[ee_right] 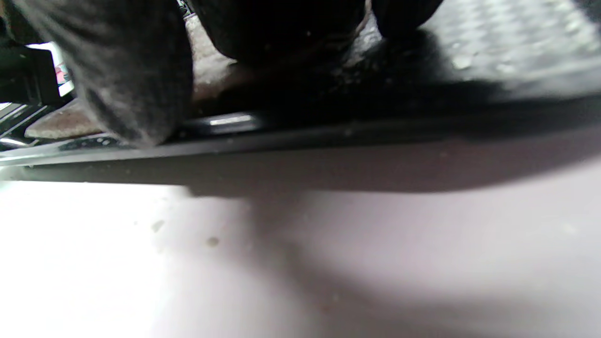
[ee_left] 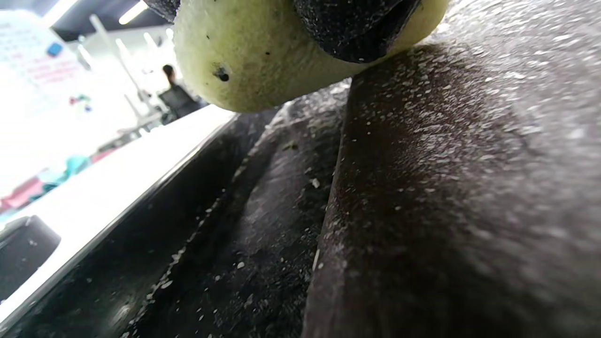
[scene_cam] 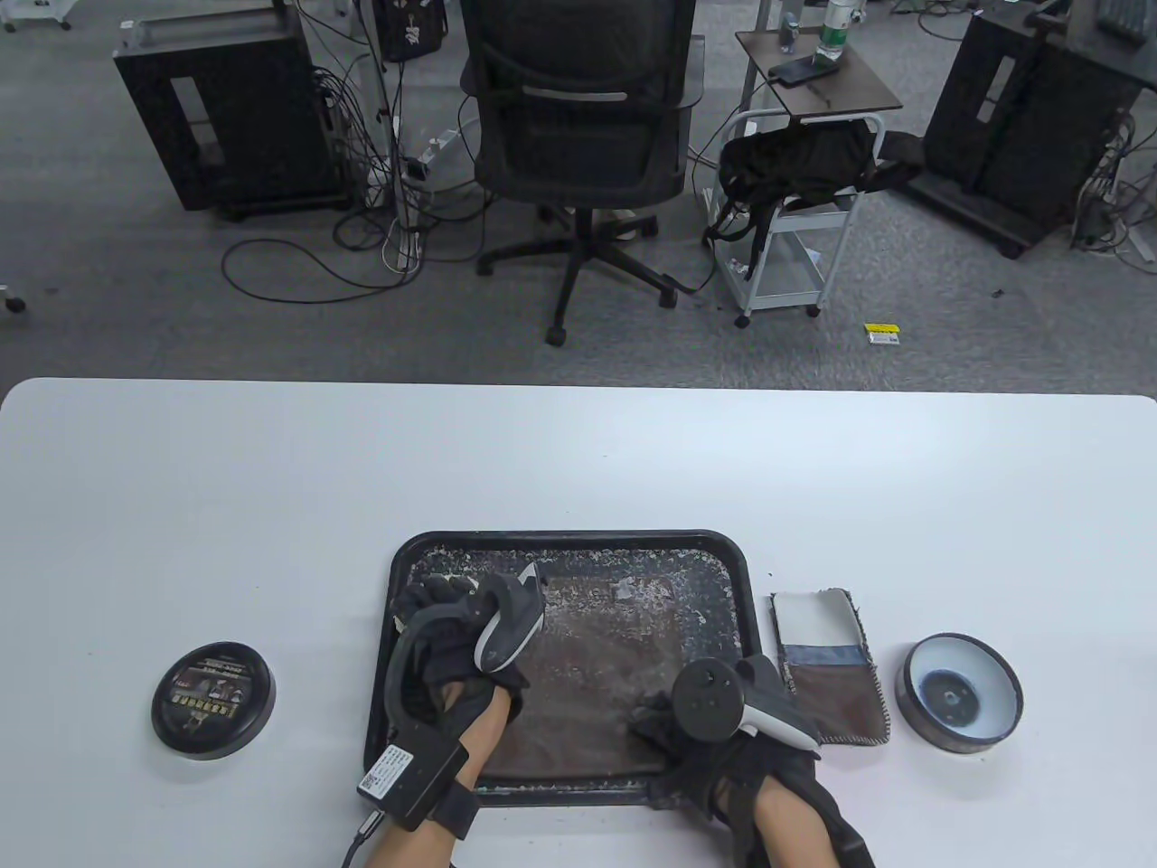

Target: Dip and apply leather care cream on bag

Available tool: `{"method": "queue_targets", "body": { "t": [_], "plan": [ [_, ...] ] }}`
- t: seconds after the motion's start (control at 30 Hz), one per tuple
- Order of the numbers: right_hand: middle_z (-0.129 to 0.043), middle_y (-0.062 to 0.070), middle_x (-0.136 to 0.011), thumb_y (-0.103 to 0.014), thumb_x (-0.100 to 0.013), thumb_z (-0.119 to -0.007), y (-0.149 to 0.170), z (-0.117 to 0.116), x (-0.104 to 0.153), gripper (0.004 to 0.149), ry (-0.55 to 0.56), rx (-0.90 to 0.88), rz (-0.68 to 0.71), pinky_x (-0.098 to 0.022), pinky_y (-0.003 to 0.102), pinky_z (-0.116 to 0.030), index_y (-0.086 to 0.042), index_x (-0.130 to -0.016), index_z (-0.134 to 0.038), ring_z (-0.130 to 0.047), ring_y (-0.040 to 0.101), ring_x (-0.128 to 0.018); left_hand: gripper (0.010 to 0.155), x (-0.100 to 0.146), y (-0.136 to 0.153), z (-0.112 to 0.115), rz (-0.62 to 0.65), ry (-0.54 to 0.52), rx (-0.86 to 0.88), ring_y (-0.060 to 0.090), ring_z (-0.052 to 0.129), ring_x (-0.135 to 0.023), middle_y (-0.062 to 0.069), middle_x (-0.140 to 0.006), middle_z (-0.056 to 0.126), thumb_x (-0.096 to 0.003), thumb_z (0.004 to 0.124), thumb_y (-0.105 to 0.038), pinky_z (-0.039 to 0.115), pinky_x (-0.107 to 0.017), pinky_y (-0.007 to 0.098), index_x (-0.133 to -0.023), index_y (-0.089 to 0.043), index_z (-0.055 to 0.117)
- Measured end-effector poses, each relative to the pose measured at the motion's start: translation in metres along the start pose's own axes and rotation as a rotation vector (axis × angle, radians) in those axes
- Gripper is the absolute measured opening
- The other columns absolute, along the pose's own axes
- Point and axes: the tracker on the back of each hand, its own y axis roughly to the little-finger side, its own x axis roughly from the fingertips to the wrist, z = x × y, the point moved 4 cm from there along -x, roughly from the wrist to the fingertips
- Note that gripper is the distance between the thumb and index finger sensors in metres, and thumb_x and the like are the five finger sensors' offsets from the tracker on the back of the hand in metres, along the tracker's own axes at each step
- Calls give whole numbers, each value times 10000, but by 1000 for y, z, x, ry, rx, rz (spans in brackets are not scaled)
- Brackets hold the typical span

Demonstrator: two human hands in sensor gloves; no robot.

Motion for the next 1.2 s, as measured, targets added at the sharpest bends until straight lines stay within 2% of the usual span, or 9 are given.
{"method": "queue_targets", "body": {
  "t": [0.3, 0.4, 0.53, 0.77, 0.97, 1.2],
  "plan": [
    [-423, 60, -1111, -412, -350, -909, -3, -3, -1, 774, -30, 14, 5, -710, 567, -501, -199, -1032, -613, -423, 344, -995, 610, 8, -11, -7, 45, -43, -50, 252, 718, -992, 17, -1065, 627, -410, 770, -326, 635, -738, 421, -988, -308, 573],
    [-290, 137, -1106, -435, -353, -902, -1, -4, 0, 775, -38, 32, -28, -715, 607, -446, -234, -1039, -601, -322, 419, -986, 610, 11, -17, -7, 70, -49, -18, 260, 719, -986, 18, -1062, 627, -412, 770, -324, 639, -734, 423, -988, -298, 574],
    [-364, 130, -1082, -439, -357, -897, -1, -5, 0, 771, -46, 18, -27, -709, 614, -446, -245, -1039, -593, -347, 417, -977, 610, 17, -26, -9, 104, -73, -38, 258, 726, -982, 20, -1059, 629, -410, 769, -330, 648, -730, 418, -987, -298, 572],
    [-470, 120, -1075, -420, -359, -895, -1, -2, 1, 757, -45, 26, -10, -706, 602, -488, -239, -1035, -606, -407, 411, -979, 613, 36, -54, -19, 218, -93, 61, 263, 727, -977, 23, -1057, 626, -413, 769, -336, 652, -726, 418, -988, -293, 565],
    [-515, 102, -1078, -406, -358, -897, 3, 1, 4, 732, -38, -13, 6, -706, 586, -501, -219, -1020, -646, -442, 393, -983, 610, 56, -87, -27, 385, -90, 157, 243, 693, -990, -19, -1063, 604, -413, 772, -339, 625, -736, 411, -985, -318, 562],
    [-540, 92, -1075, -400, -356, -897, 5, 2, 4, 720, -33, -27, 12, -701, 575, -513, -212, -1012, -668, -465, 382, -978, 614, 68, -113, -33, 535, -116, 298, 240, 667, -997, -26, -1068, 584, -414, 772, -338, 610, -739, 411, -986, -324, 550]
  ]
}}
